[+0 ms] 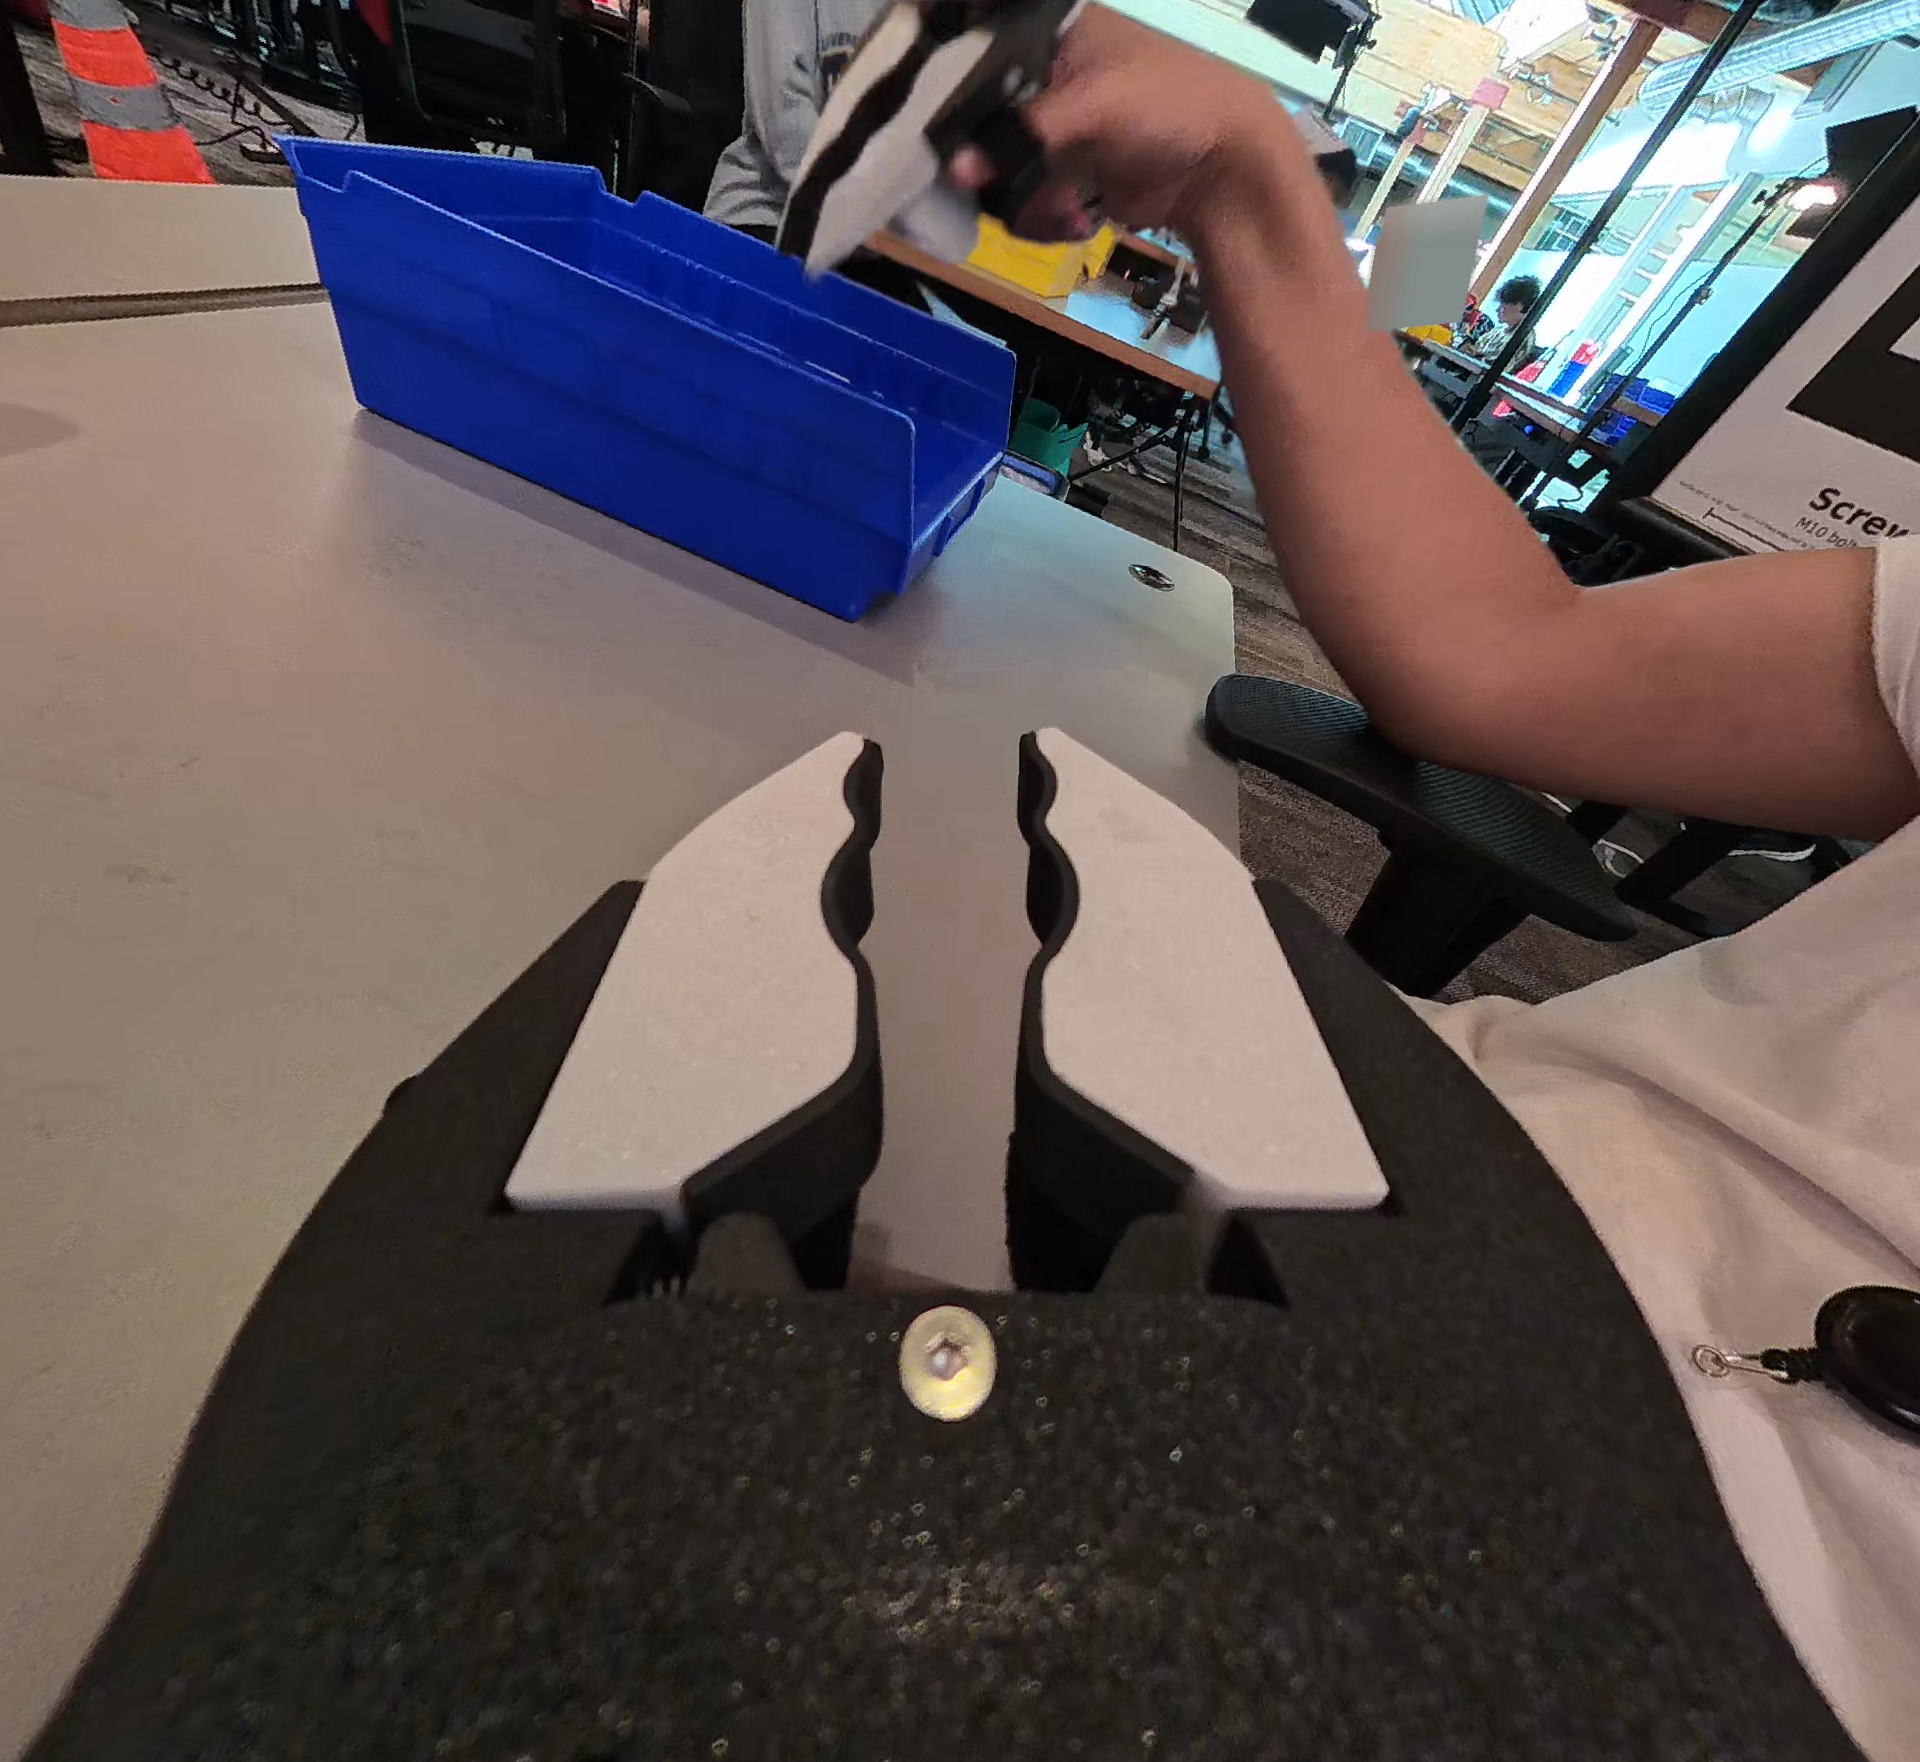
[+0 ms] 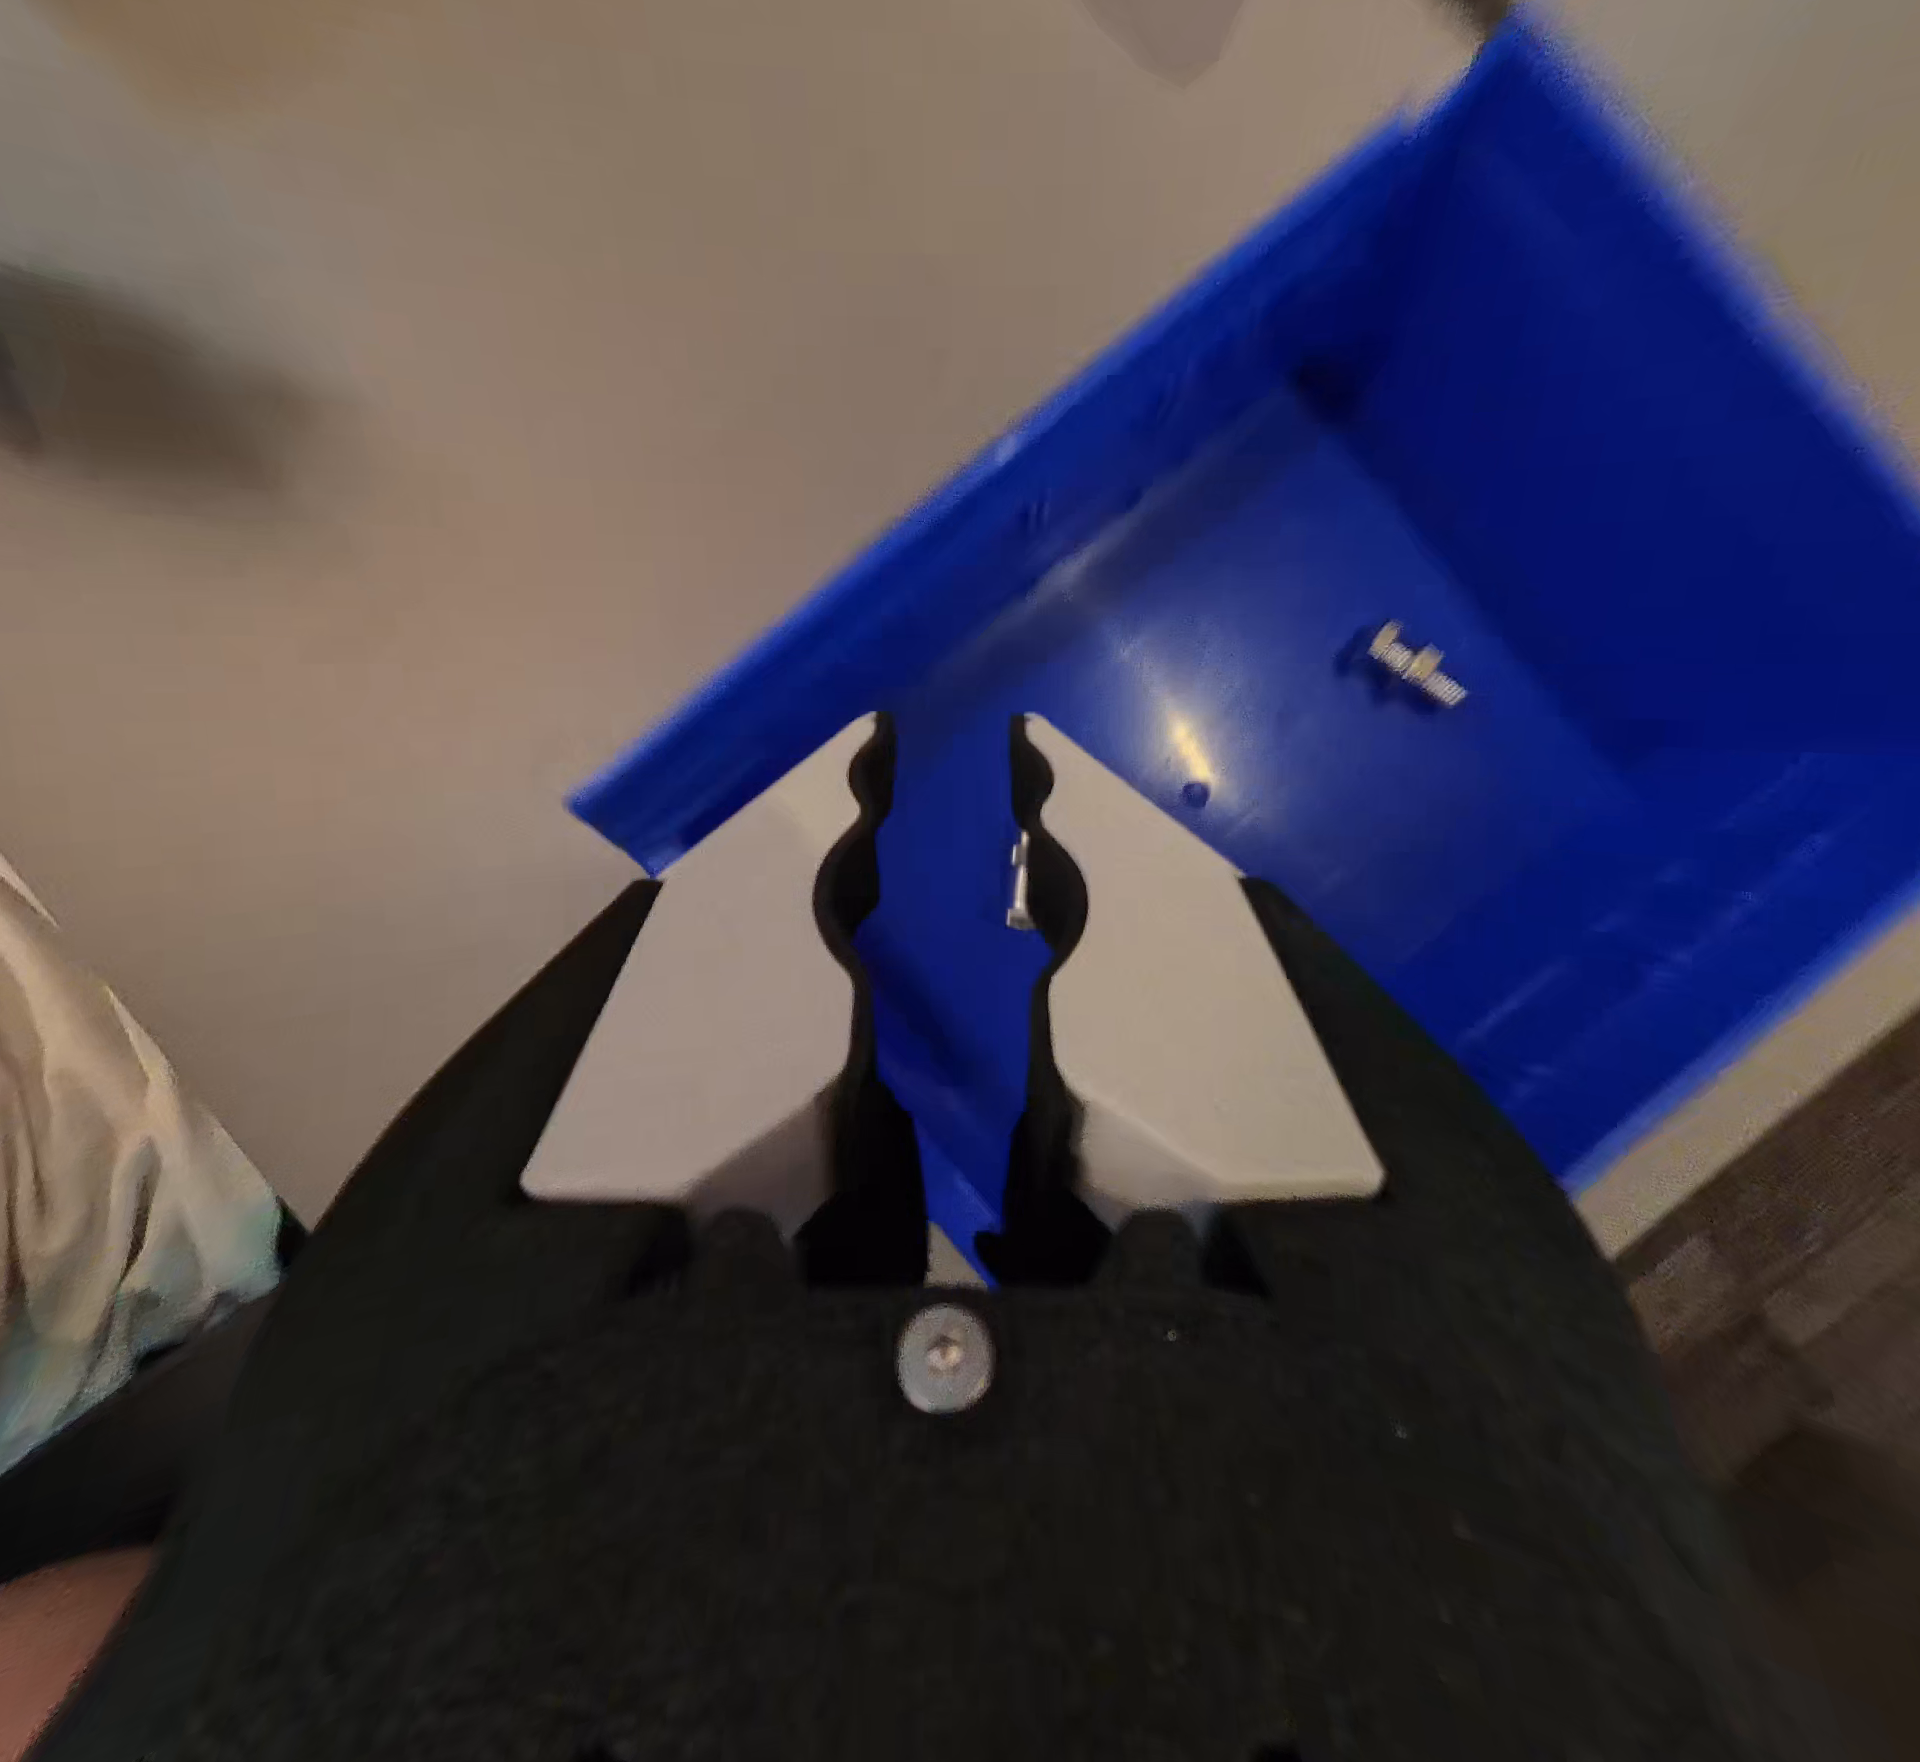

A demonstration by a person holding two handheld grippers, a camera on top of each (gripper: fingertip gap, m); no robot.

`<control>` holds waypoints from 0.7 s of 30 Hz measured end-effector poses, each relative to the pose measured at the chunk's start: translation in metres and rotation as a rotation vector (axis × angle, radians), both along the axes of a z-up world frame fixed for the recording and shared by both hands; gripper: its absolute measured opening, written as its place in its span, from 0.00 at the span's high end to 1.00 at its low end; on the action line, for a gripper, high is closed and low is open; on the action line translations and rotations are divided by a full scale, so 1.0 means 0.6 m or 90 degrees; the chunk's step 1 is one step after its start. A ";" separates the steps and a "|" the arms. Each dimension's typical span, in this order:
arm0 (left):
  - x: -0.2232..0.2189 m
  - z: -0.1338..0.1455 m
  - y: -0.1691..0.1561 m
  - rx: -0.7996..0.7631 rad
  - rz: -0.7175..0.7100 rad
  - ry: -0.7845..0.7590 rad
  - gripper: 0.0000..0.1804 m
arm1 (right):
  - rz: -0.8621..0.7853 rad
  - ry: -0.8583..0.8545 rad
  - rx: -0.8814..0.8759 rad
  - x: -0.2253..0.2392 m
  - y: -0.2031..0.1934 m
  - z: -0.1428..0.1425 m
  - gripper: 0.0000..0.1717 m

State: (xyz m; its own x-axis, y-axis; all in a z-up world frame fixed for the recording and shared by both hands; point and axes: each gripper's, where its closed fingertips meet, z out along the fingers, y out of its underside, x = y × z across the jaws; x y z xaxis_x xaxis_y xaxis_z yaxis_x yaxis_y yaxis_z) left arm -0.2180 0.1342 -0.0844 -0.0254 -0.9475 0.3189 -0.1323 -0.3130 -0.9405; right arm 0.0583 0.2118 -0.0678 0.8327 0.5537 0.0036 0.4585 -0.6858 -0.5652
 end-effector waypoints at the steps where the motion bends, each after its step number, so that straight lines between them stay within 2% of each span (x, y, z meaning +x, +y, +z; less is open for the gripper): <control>1: 0.000 0.000 0.000 0.001 0.001 0.001 0.86 | 0.005 0.003 0.053 -0.011 -0.002 0.039 0.87; 5: 0.000 0.001 -0.001 0.008 0.005 0.003 0.86 | 0.013 0.080 0.286 -0.097 -0.019 0.196 0.87; 7: -0.001 0.002 0.000 0.017 0.011 0.004 0.86 | -0.023 0.160 0.387 -0.147 -0.020 0.241 0.87; 8: -0.001 0.002 0.001 0.024 0.014 0.007 0.86 | -0.045 0.220 0.415 -0.173 -0.023 0.244 0.88; 10: -0.002 -0.001 0.004 0.039 0.025 0.017 0.87 | -0.049 0.332 0.407 -0.239 -0.042 0.202 0.86; 13: 0.000 -0.011 0.010 0.059 0.044 0.043 0.87 | -0.039 0.430 0.378 -0.326 -0.084 0.086 0.84; 17: 0.001 -0.012 0.008 0.109 0.053 0.066 0.87 | -0.014 0.430 0.317 -0.388 -0.115 -0.043 0.86; 19: -0.001 -0.009 0.007 0.140 0.060 0.070 0.87 | -0.007 0.436 0.307 -0.397 -0.113 -0.059 0.87; 21: -0.005 0.000 0.009 0.155 0.069 0.071 0.87 | 0.004 0.466 0.300 -0.403 -0.113 -0.052 0.87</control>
State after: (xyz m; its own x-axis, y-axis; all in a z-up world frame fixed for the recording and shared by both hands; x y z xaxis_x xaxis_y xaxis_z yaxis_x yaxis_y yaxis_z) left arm -0.2207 0.1394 -0.0842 0.1025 -0.9917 0.0775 -0.2169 -0.0983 -0.9712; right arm -0.1836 0.1440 -0.0991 0.7116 0.6344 -0.3020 -0.1280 -0.3055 -0.9435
